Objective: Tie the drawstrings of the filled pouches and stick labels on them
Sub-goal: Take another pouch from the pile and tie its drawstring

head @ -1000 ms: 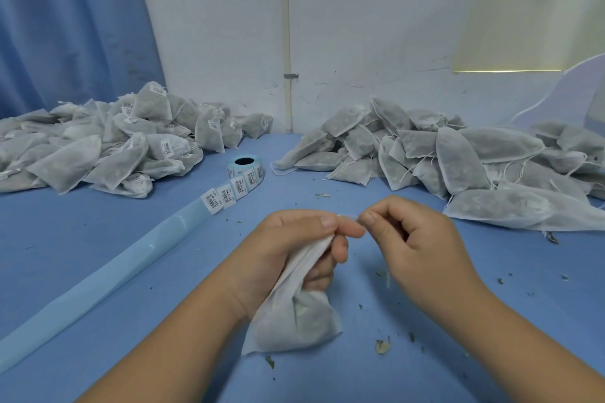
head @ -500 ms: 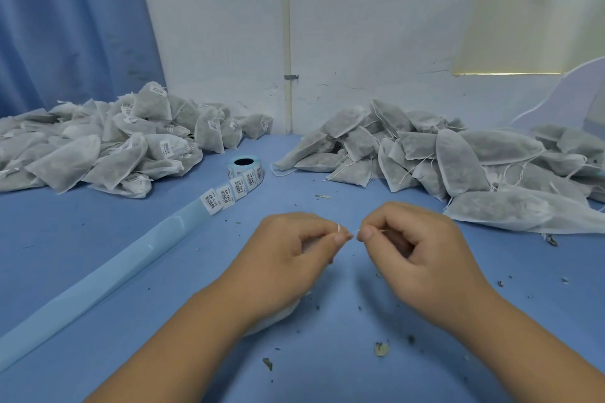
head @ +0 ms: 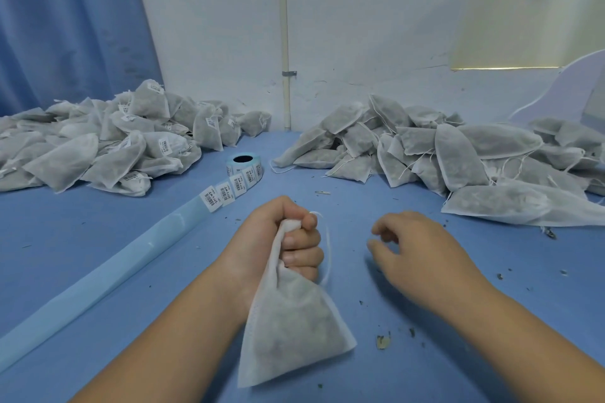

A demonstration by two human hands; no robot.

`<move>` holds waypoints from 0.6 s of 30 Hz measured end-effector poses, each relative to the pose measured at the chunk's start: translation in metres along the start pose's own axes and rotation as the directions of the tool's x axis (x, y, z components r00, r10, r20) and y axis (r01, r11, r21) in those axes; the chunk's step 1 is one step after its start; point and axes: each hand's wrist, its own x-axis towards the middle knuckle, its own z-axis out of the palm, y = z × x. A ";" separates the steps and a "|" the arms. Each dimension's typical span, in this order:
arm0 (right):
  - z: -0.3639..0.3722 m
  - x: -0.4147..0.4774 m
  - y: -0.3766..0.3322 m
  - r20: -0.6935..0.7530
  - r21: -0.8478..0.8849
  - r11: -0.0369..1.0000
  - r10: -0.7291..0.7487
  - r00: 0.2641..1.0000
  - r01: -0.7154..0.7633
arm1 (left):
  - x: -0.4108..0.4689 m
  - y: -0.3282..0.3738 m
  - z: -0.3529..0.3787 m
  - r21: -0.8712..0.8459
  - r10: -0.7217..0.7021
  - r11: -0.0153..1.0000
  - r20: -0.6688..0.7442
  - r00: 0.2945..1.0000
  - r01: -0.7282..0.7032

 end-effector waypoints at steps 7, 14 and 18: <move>-0.017 -0.014 -0.029 0.016 0.676 0.731 -0.138 0.990 0.091 | 0.003 -0.004 -0.002 -0.021 -0.101 0.995 0.071 0.992 0.102; -0.014 -0.014 -0.032 0.113 0.759 0.651 -0.126 0.986 -0.004 | 0.001 -0.009 0.001 0.194 -0.137 0.974 0.115 0.984 0.113; -0.015 -0.015 -0.032 0.167 0.756 0.652 -0.111 0.980 -0.055 | 0.000 -0.011 0.001 0.312 -0.102 0.947 0.054 0.993 0.080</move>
